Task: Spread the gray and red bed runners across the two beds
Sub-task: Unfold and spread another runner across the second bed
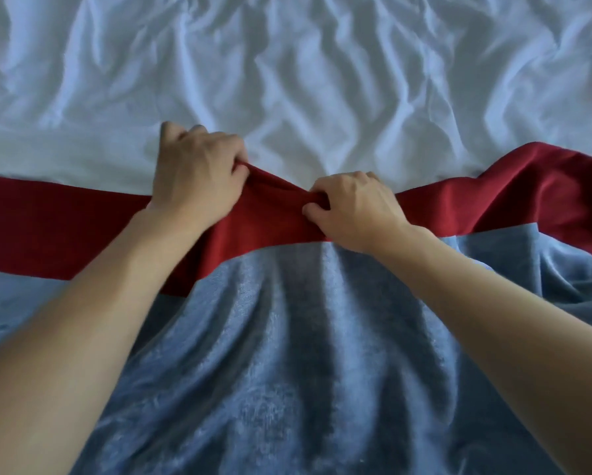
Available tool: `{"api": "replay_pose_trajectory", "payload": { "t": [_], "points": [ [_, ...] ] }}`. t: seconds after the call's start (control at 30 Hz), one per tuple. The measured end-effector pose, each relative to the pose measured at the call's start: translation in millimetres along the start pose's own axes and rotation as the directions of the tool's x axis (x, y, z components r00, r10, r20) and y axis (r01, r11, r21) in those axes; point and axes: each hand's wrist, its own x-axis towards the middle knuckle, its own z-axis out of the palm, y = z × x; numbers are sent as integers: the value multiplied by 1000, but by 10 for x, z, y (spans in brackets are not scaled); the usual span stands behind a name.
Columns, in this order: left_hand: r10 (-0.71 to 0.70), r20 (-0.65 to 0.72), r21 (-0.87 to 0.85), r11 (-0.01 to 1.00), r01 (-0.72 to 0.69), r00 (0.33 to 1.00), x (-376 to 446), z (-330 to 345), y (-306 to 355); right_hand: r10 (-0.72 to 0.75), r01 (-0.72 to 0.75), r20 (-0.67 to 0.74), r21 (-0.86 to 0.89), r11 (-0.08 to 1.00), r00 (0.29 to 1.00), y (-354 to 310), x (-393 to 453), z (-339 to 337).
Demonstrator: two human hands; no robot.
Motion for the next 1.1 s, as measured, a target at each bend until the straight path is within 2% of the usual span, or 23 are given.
{"api": "replay_pose_trajectory", "payload": {
  "t": [0.07,0.2,0.3,0.37,0.5,0.57,0.67,0.77,0.83,0.97,1.03,1.1],
  "points": [
    [-18,82,-42,999,22,996,36,20,-84,25,-25,-4,-13,1000,1000,122,15,-95],
    [143,120,-187,975,-119,982,130,141,353,17,-14,17,-135,991,1000,361,-52,-244],
    [271,175,-168,956,-242,947,178,226,804,12,-3,36,-266,964,999,546,-124,-330],
    [300,208,-140,951,-276,931,168,303,987,41,-26,41,-302,953,998,676,-171,-402],
    [242,236,-107,969,-222,941,236,376,1060,84,-70,36,-300,951,996,958,-247,-514],
    [191,134,-75,980,-182,972,246,316,1029,77,-84,-38,-271,959,996,1099,-260,-565],
    [92,-24,-89,992,-94,995,188,281,1109,36,-84,-244,-188,979,969,1307,-277,-659],
    [54,50,-150,988,-46,997,160,285,1358,-15,-39,-297,-176,984,955,1528,-285,-754],
    [12,139,-186,982,15,990,249,281,1581,-31,-15,-242,-184,983,970,1776,-309,-833],
    [-37,231,-246,965,95,972,552,334,2050,-6,-21,-135,-200,980,991,2361,-418,-976],
    [-22,308,-276,955,112,951,716,360,2282,8,-33,-113,-216,976,994,2561,-472,-983],
    [47,351,-268,962,52,935,834,356,2466,12,-29,-92,-194,981,996,2680,-511,-1005]
  ]
}}
